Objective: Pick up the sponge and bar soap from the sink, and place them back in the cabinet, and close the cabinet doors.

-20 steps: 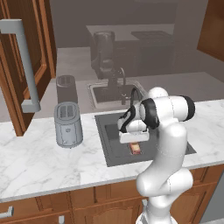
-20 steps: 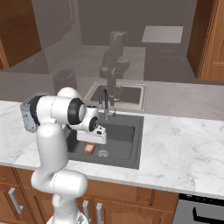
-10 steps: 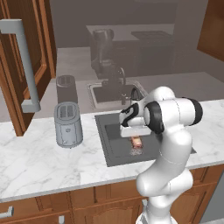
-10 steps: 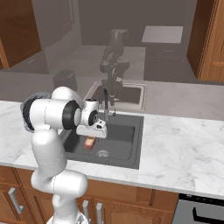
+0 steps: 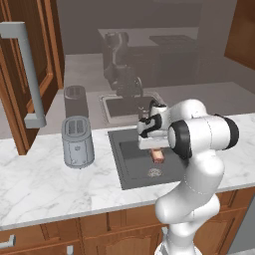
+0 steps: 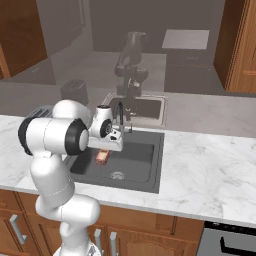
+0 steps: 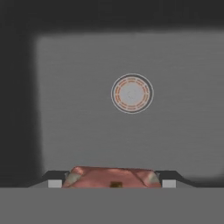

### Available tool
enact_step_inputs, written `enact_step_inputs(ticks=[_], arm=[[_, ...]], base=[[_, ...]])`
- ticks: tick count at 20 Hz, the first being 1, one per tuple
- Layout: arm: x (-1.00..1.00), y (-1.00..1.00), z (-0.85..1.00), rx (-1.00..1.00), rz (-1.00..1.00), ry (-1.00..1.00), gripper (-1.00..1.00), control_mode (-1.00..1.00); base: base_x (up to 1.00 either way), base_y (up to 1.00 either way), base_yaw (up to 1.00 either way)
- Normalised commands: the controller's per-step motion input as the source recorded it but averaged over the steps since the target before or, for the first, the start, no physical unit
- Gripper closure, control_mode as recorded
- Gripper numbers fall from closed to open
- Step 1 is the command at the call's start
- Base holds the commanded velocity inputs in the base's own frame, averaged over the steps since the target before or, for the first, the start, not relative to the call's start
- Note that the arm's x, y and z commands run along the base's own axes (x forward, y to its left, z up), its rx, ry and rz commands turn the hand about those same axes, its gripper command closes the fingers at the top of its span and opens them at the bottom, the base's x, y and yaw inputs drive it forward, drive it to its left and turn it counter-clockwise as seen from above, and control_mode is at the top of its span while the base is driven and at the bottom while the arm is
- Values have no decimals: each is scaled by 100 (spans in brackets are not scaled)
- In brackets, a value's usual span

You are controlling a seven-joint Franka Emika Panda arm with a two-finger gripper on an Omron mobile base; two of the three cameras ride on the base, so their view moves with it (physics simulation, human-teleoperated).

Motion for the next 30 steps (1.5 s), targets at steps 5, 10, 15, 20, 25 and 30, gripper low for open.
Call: enact_step_inputs(ticks=[5, 10, 15, 20, 25, 30], arm=[[0, 0, 30, 0, 0, -4, 100, -100], [-2, 0, 36, 0, 0, -4, 100, -100], [-5, -1, 37, 0, 0, -6, 100, -100], [-12, -2, 41, 0, 0, -6, 100, -100], [-24, -1, 42, 0, 0, -5, 100, -100], [-31, -1, 40, 0, 0, -4, 100, -100]], base=[[0, 0, 0], [0, 0, 0], [0, 0, 0], [0, 0, 0], [0, 0, 0], [0, 0, 0]])
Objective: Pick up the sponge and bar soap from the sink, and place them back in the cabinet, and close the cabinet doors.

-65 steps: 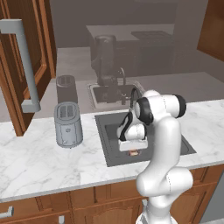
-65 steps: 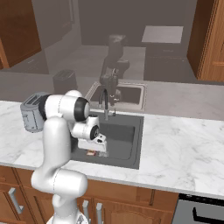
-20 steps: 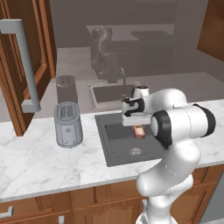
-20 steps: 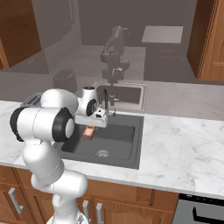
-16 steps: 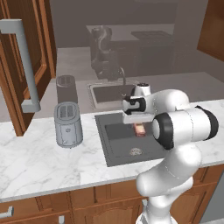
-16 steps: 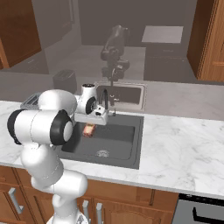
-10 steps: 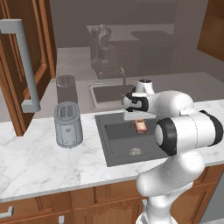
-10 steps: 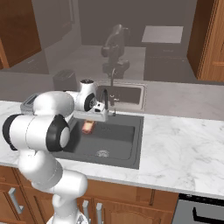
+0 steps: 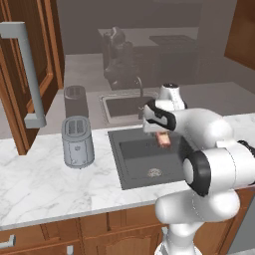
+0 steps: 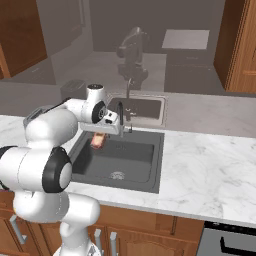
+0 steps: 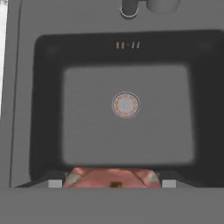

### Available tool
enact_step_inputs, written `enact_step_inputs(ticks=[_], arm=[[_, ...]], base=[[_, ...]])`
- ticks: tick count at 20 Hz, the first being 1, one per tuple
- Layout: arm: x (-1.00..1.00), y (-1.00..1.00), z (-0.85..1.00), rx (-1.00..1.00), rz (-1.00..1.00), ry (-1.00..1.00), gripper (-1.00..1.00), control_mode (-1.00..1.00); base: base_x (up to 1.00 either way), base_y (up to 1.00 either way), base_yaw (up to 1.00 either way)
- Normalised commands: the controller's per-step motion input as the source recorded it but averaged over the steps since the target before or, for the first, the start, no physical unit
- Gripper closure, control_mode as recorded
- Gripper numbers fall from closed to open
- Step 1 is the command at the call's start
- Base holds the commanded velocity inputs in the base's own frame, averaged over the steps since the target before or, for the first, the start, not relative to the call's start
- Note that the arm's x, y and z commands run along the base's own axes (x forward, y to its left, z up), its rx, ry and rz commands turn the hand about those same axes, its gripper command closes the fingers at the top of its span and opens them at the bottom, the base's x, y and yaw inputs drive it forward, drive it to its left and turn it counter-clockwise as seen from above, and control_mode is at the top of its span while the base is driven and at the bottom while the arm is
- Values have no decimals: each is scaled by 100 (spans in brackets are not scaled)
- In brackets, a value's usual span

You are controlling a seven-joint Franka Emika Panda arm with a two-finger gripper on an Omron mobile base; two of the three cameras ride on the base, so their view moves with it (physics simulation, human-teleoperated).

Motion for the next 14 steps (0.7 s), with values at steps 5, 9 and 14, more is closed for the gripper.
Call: enact_step_inputs(ticks=[5, 9, 14], arm=[[-45, 0, 32, 0, 0, -6, 100, -100], [-39, 0, 30, 0, 0, -7, 100, -100], [-37, 0, 33, 0, 0, -7, 100, -100]], base=[[0, 0, 0], [0, 0, 0], [0, 0, 0]])
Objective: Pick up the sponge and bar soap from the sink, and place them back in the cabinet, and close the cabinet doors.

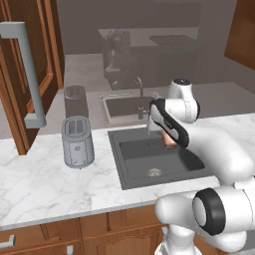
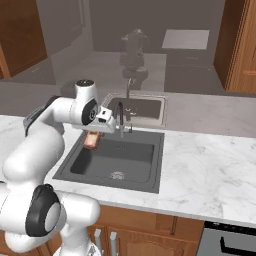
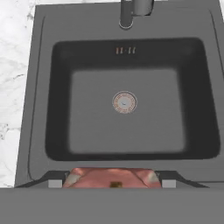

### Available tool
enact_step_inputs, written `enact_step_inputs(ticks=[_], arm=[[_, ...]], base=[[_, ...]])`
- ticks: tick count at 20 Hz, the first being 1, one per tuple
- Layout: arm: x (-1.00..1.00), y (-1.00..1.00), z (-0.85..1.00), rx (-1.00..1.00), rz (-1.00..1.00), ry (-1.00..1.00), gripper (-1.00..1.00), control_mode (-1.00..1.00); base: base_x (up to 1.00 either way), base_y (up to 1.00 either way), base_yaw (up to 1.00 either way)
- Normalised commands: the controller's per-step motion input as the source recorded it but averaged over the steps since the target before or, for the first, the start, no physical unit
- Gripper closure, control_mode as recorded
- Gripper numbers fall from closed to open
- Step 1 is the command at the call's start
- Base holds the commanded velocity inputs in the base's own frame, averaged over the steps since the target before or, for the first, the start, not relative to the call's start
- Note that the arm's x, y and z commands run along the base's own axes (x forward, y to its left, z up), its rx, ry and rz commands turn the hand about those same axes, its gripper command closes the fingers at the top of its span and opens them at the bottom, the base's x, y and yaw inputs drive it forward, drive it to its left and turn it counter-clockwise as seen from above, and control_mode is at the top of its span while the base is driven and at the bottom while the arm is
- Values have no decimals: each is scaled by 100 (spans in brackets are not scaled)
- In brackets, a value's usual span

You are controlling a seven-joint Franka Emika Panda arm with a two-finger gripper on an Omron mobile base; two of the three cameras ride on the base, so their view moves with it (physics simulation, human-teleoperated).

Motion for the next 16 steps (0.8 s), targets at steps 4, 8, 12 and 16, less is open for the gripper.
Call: enact_step_inputs(ticks=[4, 8, 12, 16], arm=[[-48, 0, 45, 0, 0, -9, 100, -100], [-53, 0, 43, 0, 0, -9, 100, -100], [-51, 0, 40, 0, 0, -9, 100, -100], [-56, 0, 42, 0, 0, -9, 100, -100]], base=[[0, 0, 0], [0, 0, 0], [0, 0, 0], [0, 0, 0]])
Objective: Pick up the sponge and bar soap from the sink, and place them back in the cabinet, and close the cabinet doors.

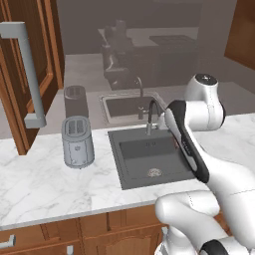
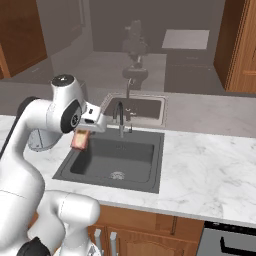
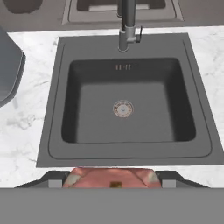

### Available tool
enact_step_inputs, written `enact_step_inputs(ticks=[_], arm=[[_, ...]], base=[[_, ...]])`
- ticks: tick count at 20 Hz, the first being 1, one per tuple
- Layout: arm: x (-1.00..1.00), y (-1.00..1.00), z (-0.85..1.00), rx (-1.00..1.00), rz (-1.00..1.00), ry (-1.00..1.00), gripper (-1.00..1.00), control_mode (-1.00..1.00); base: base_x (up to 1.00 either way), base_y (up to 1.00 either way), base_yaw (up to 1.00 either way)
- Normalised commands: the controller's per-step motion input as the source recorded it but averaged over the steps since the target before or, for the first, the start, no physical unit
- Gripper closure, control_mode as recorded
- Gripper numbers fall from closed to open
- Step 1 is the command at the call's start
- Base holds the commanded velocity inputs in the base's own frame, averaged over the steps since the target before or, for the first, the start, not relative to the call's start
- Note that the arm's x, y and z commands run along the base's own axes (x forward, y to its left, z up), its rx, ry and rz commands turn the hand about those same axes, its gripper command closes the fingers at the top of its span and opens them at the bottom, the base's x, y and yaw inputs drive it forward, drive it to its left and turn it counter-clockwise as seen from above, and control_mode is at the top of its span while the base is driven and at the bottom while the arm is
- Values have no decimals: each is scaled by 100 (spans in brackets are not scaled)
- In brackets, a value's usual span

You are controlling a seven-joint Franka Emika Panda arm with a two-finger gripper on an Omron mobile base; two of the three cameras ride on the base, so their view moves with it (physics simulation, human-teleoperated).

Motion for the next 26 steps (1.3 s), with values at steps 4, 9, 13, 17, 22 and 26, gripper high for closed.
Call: enact_step_inputs(ticks=[4, 9, 13, 17, 22, 26], arm=[[-55, 0, 42, 0, 0, -8, 100, -100], [-57, -1, 38, 0, 0, -8, 100, -100], [-51, 0, 36, 0, 0, -7, 100, -100], [-43, 0, 41, 0, 0, -6, 100, -100], [-24, 0, 43, 0, 0, -4, 100, -100], [-21, 0, 30, 0, 0, -2, 100, -100]], base=[[0, 0, 0], [0, 0, 0], [0, 0, 0], [0, 0, 0], [0, 0, 0], [0, 0, 0]])
